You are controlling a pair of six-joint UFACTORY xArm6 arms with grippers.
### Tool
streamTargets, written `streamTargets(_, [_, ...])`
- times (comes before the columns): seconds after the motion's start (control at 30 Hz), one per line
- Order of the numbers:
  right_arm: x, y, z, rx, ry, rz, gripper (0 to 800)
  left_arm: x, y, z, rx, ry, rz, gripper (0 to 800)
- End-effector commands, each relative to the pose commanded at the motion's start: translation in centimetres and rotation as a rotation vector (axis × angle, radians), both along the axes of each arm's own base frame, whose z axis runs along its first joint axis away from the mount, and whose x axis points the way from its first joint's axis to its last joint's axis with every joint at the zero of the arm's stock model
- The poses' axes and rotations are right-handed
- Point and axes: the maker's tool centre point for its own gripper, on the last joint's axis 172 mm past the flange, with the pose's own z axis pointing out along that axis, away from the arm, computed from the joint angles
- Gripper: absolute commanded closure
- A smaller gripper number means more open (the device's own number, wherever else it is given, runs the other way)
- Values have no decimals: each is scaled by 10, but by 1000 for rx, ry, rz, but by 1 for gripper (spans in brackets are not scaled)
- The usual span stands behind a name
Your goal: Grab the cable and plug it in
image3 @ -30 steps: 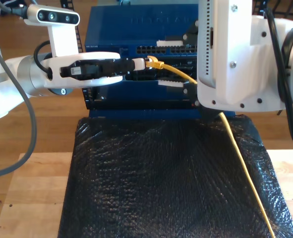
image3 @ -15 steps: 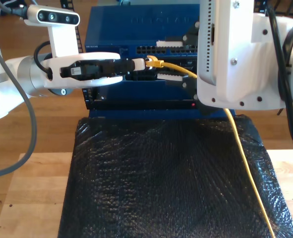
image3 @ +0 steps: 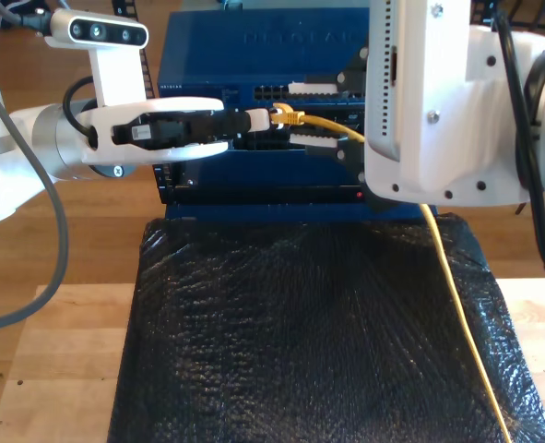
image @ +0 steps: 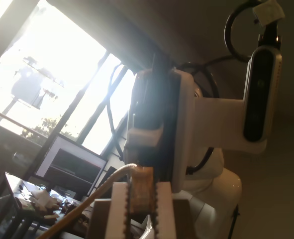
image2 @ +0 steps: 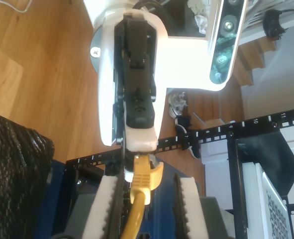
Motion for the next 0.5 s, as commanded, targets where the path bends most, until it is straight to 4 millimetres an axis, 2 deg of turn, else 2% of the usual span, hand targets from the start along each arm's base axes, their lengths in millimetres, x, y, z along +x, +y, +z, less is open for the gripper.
streamTargets(0.17, [0,0,0,1,1,1,599,0,0,0,0,0,0,785])
streamTargets(0.37, [0,0,0,1,1,1,625,0,0,0,-1,0,-1,785])
streamTargets(0.43, [0,0,0,1,1,1,657,0,0,0,-1,0,-1,785])
streamTargets(0.5, [0,0,0,2,0,0,733,0,0,0,-1,0,-1,779])
